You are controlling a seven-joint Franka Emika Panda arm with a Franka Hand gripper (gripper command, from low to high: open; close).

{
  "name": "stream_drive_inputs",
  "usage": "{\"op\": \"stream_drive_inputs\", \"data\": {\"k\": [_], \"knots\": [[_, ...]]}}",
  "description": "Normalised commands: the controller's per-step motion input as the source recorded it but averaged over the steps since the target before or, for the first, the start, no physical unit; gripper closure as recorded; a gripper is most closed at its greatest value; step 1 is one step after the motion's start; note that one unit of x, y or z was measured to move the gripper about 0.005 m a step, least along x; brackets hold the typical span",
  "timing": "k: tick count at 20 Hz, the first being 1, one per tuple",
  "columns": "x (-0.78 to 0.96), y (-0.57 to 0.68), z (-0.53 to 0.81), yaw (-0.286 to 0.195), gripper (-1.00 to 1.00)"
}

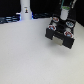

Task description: Open the kcup holder, insert the kcup into the holder, and close the kcup holder

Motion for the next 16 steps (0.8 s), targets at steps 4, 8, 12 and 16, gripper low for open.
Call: {"op": "stream_drive_inputs", "data": {"k": [4,8,12,16], "knots": [[0.09,0.08,-0.26,0.055,1.00],[0.02,0.01,-0.29,0.038,1.00],[-0.02,0.00,-0.29,0.024,1.00],[-0.02,-0.02,-0.22,0.019,1.00]]}}
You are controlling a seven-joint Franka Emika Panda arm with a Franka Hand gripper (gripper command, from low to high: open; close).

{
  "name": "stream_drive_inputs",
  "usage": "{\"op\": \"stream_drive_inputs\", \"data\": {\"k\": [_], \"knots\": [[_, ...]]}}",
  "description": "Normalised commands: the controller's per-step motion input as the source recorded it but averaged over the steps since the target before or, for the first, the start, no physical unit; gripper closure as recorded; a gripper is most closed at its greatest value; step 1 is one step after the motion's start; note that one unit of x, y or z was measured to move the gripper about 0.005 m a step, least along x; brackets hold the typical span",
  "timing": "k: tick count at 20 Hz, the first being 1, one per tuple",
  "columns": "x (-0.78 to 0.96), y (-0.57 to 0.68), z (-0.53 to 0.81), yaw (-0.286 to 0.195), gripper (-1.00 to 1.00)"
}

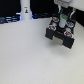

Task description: Open the kcup holder, insert the kcup into the holder, and close the kcup holder

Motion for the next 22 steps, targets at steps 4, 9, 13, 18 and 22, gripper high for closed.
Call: {"op": "stream_drive_inputs", "data": {"k": [4,9,13,18,22], "knots": [[0.01,-0.03,-0.21,-0.003,1.00],[0.01,-0.02,-0.22,0.005,1.00],[0.09,0.14,-0.18,0.032,1.00],[0.10,0.12,-0.15,0.033,1.00],[0.10,0.14,0.02,0.039,-1.00]]}}
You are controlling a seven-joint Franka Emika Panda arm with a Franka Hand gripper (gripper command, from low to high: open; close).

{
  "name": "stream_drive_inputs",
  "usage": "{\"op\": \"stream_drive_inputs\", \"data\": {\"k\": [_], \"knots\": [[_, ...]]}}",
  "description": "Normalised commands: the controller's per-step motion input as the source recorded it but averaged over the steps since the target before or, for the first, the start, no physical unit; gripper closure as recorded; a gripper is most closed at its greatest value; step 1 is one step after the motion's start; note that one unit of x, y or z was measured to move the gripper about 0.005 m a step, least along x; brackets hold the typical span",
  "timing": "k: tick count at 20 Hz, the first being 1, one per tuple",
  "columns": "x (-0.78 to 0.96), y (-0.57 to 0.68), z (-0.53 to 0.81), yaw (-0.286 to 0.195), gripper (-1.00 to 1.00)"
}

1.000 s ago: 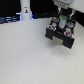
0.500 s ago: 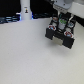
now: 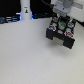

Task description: Open the kcup holder, insert the kcup into the holder, and close the kcup holder

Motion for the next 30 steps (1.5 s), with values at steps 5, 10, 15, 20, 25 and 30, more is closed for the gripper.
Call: {"op": "stream_drive_inputs", "data": {"k": [5,10,15,20,25,30], "knots": [[0.15,0.09,0.27,0.053,-1.00],[0.27,-0.11,0.42,0.060,-1.00],[0.43,-0.37,0.44,0.061,-1.00],[0.50,-0.46,0.31,0.057,-1.00],[0.57,-0.47,0.24,0.039,-1.00],[0.69,-0.42,0.20,0.012,-1.00]]}}
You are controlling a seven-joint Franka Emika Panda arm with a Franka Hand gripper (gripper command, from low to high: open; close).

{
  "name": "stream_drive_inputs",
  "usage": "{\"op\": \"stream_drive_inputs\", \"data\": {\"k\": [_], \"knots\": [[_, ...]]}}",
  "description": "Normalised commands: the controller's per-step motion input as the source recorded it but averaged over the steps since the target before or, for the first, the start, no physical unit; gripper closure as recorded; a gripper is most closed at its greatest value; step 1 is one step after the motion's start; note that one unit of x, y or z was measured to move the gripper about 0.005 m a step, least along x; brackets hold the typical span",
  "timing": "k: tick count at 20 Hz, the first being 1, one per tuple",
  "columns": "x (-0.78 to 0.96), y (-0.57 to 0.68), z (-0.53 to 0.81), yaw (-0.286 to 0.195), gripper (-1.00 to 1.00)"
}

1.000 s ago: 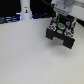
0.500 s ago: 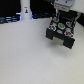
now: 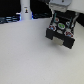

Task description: Open the kcup holder, insert the kcup into the holder, and close the kcup holder

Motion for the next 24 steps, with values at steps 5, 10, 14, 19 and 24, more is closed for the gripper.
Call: {"op": "stream_drive_inputs", "data": {"k": [5,10,14,19,24], "knots": [[0.72,-0.32,0.02,0.020,-1.00],[0.58,-0.16,-0.18,0.047,-1.00],[0.39,0.00,-0.32,0.082,-1.00],[0.14,0.18,-0.24,0.167,-1.00],[0.12,0.18,-0.19,0.235,-1.00]]}}
